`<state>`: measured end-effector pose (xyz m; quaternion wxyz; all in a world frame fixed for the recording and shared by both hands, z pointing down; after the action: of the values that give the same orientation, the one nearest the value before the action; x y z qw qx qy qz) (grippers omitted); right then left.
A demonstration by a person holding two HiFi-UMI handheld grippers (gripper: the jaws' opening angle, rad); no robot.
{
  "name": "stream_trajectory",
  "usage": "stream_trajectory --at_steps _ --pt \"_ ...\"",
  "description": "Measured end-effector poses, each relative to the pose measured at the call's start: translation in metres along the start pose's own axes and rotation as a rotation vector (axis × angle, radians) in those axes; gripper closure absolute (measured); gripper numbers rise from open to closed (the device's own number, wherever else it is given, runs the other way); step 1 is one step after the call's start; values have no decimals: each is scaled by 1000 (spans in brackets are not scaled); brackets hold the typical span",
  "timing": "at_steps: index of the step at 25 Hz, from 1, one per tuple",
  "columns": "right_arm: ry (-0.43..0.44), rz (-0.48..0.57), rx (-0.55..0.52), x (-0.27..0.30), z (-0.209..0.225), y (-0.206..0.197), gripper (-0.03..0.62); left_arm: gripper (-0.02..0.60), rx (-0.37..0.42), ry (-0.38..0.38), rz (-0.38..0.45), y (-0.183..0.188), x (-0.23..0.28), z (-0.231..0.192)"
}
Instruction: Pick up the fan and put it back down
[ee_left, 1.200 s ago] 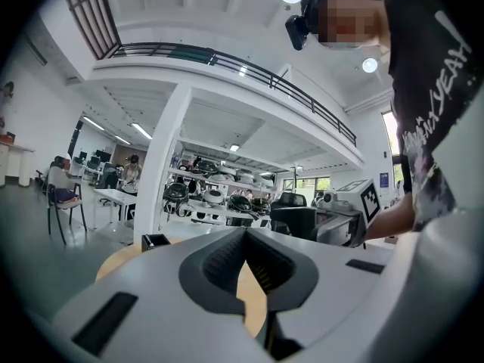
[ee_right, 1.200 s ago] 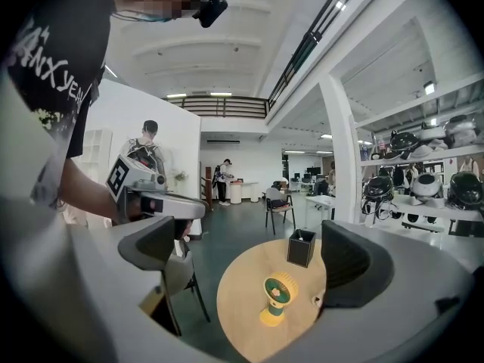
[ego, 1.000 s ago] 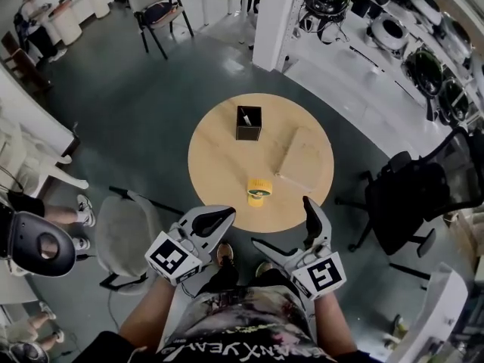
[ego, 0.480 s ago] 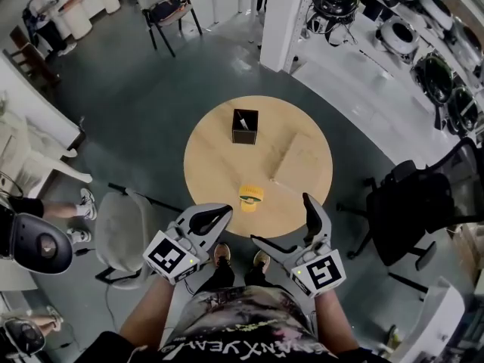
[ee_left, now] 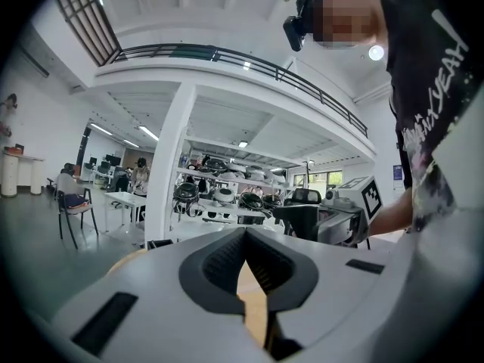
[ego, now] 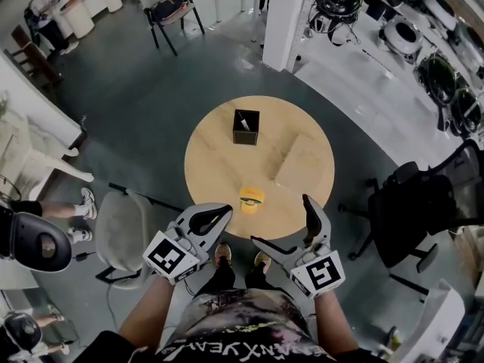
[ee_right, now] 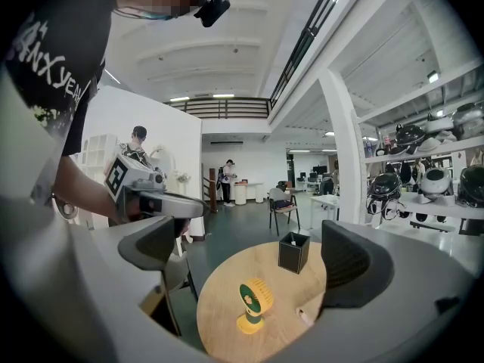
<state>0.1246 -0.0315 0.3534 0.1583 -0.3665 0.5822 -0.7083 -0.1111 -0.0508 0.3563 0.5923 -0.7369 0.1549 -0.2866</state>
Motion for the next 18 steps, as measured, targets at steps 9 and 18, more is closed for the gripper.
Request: stream_trajectory --at_steps 9,18 --pt "-7 -9 10 2 0 -10 10 569 -5 5 -4 -10 -3 -3" --pt "-2 -23 9 20 3 -49 9 569 -6 -6 -8 -44 7 -13"
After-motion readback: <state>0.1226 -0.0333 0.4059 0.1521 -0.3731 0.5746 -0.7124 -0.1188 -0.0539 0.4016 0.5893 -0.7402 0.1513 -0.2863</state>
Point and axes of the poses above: the fingertips, and each gripper's own axes: x forward along the fingers, z to its right, y out of its top, the point moved 10 cm from there along -x, backward along the fingers, and after that the axes turned 6 degrees about -z, right-handed, at the moved point
